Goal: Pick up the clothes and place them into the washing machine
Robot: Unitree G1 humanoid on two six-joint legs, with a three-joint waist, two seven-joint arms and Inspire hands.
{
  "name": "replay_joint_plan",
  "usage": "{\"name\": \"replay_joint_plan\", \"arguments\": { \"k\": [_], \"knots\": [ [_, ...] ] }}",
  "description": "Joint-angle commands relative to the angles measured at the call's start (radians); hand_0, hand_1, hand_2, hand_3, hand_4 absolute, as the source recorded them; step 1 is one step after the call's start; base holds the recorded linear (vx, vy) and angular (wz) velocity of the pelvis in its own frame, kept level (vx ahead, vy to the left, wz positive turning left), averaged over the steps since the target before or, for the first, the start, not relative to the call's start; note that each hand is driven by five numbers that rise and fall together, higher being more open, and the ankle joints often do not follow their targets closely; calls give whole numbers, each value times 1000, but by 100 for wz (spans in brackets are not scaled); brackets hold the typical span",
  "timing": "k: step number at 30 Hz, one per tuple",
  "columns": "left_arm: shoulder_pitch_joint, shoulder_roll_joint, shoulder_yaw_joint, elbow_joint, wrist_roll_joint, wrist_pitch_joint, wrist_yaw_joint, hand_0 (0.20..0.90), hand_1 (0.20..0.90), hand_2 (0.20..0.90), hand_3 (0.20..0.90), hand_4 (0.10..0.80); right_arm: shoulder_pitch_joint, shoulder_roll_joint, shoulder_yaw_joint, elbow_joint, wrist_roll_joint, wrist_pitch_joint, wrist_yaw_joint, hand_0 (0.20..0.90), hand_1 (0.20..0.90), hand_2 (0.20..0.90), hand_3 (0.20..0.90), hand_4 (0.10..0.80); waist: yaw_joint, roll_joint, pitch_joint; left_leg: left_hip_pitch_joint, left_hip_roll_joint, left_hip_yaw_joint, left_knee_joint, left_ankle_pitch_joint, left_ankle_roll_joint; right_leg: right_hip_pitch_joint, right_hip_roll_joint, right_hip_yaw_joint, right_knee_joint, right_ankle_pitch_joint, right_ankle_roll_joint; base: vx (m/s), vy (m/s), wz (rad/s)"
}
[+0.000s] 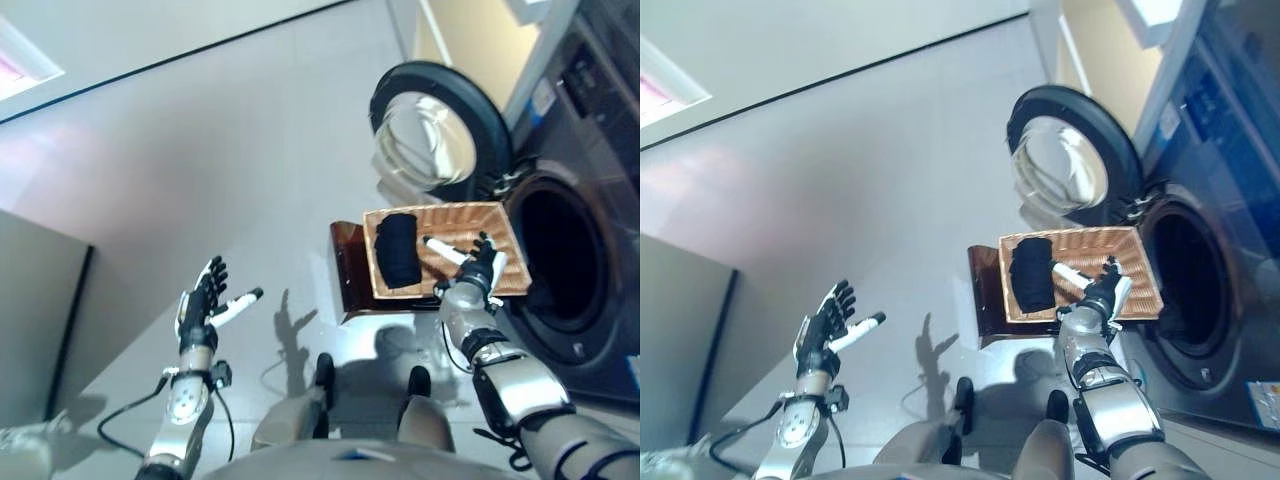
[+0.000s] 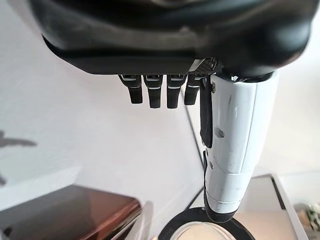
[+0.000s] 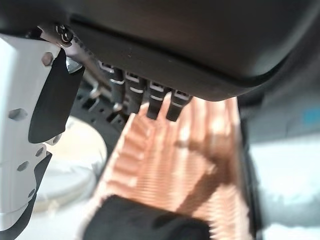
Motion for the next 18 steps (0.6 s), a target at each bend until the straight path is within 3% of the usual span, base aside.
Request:
{"name": "replay_joint_plan", "arguments": {
  "k": [1, 9, 15, 18],
  "knots": [
    [-60, 35, 90, -66, 19, -77, 11, 900, 900, 900, 900, 800, -92, -25, 61, -11, -98, -11, -16, 900, 900, 900, 900, 800, 24, -45, -6, 71, -29, -13, 14, -73, -58, 153, -58, -23, -320, 156, 27, 0, -7, 3],
    [-60, 39, 112, -130, 37, -65, -1, 900, 900, 900, 900, 800, -136, -12, 109, 77, -207, 49, -28, 900, 900, 900, 900, 800, 50, -78, 18, 50, -20, -44, 17, -68, -53, 149, -52, -51, -317, 161, 27, -36, -10, 13],
    [-101, 59, 92, -209, 39, -69, 1, 900, 900, 900, 900, 800, -219, -17, 122, 107, -207, 64, -36, 900, 900, 900, 900, 800, 67, -87, 89, -15, -18, -60, 33, -56, -52, 79, -45, -58, -281, 166, 21, -113, -8, 9],
    [-136, 73, 83, -284, 34, -82, 17, 900, 900, 900, 900, 800, -319, -40, 133, 109, -195, 71, -52, 900, 900, 900, 900, 800, 72, -80, 164, -82, -11, -66, 70, -49, -52, 7, -43, -59, -237, 160, 12, -161, -1, 8]
  ]
}}
